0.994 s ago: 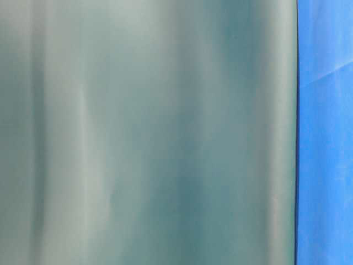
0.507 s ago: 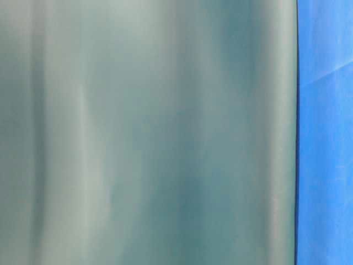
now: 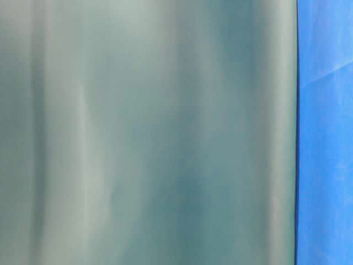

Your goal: Handover the blue block to the right arm after grasping it with the left arm, then place it in the designated position.

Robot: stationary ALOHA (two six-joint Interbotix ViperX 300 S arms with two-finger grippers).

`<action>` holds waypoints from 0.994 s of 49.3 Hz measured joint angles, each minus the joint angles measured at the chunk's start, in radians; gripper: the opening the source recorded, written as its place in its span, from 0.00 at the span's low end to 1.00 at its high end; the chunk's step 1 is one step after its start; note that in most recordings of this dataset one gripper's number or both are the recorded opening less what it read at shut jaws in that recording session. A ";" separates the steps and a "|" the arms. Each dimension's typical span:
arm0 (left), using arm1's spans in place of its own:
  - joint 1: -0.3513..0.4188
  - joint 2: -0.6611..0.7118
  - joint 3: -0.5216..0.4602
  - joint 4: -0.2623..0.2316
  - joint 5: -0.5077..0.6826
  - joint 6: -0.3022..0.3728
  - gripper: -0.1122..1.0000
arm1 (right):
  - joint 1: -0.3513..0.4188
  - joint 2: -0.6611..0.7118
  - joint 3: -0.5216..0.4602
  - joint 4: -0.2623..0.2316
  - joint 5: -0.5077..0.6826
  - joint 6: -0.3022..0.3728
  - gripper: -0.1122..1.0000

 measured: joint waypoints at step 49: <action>-0.002 0.067 -0.040 0.000 -0.051 -0.002 0.93 | -0.002 0.005 -0.009 0.005 -0.002 0.000 0.97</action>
